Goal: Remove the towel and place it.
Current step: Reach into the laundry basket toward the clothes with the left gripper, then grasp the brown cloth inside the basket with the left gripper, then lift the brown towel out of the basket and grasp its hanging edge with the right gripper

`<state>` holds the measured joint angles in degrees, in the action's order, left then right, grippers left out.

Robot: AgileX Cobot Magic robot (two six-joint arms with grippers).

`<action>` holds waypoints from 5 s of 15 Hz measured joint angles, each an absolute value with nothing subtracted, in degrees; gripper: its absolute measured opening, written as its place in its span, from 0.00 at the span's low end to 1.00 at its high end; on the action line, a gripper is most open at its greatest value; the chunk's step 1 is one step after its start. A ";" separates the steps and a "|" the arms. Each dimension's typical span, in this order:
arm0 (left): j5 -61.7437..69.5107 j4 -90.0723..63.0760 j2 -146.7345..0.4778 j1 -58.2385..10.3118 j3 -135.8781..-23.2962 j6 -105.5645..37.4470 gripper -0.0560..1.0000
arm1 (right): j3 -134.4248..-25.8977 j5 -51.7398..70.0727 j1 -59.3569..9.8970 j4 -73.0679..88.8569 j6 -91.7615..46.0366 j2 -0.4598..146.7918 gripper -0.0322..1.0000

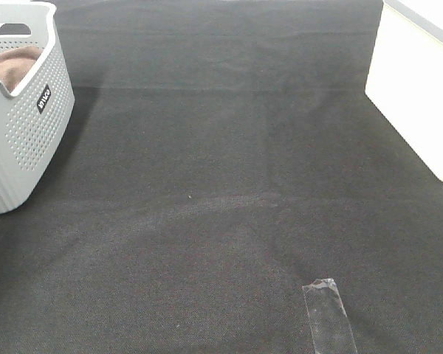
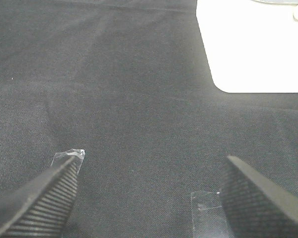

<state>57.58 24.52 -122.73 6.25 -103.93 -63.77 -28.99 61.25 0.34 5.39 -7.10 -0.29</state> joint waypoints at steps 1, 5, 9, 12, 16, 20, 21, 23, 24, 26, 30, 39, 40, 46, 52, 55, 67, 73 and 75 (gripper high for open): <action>59.42 23.78 -122.73 6.65 -103.93 -64.34 0.86 | -28.99 61.25 0.34 5.39 -7.10 -0.29 0.77; 59.87 21.54 -122.73 8.08 -103.99 -62.62 0.37 | -28.99 61.25 0.34 5.39 -7.10 -0.29 0.77; 57.64 21.49 -122.73 8.08 -103.99 -56.44 0.06 | -28.99 61.25 0.34 5.39 -7.10 -0.29 0.77; 56.89 21.49 -122.73 8.02 -104.05 -51.57 0.06 | -28.99 61.25 0.34 5.39 -7.10 -0.29 0.77; 57.41 21.37 -118.20 5.33 -108.23 -44.63 0.06 | -28.99 61.25 0.34 5.39 -7.10 -0.29 0.77; 57.47 20.40 -111.73 3.27 -110.81 -41.20 0.06 | -28.99 61.25 0.34 5.39 -7.10 -0.29 0.77; 57.52 20.17 -110.24 2.92 -111.10 -38.90 0.06 | -28.99 61.25 0.34 5.39 -7.10 -0.29 0.77; 57.52 20.11 -106.68 1.15 -111.10 -34.84 0.06 | -28.99 61.25 0.34 5.39 -7.10 -0.29 0.77; 57.58 20.05 -104.74 -0.23 -111.10 -33.80 0.06 | -28.99 61.25 0.34 5.39 -7.10 -0.29 0.77; 57.58 20.05 -101.07 -2.98 -111.10 -33.12 0.06 | -28.99 61.25 0.34 5.39 -7.10 -0.29 0.77; 57.64 21.66 -94.48 -9.11 -111.10 -33.06 0.06 | -28.99 60.56 0.34 6.99 -7.39 -0.29 0.77; 58.27 22.29 -89.38 -24.98 -116.20 -28.93 0.06 | -29.62 43.09 0.34 42.91 -44.58 22.69 0.77; 58.27 22.29 -89.38 -27.85 -116.20 -28.71 0.06 | -29.62 42.86 0.34 48.76 -52.02 27.50 0.77; 56.72 22.23 -89.38 -43.03 -116.20 -26.81 0.06 | -34.38 49.39 0.34 85.49 -105.31 64.46 0.77; 54.20 17.02 -89.44 -44.40 -116.20 -26.64 0.06 | -47.27 55.75 -8.31 92.53 -113.45 84.80 0.77; 53.97 15.47 -90.76 -44.69 -116.31 -26.64 0.06 | -52.08 54.09 -15.99 91.56 -113.62 89.21 0.79; 51.45 11.06 -92.42 -44.75 -116.31 -26.64 0.06 | -55.41 54.03 -19.48 90.01 -115.16 93.97 0.79; 47.50 11.29 -93.45 -44.75 -116.31 -26.64 0.06 | -58.10 53.86 -20.11 88.87 -113.90 98.55 0.79; 48.07 11.92 -93.51 -44.75 -116.31 -26.70 0.06 | -58.10 53.46 -20.11 88.35 -113.22 98.55 0.68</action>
<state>48.07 11.92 -93.51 -44.75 -116.31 -26.70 -58.10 53.46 -20.11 88.35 -113.22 98.55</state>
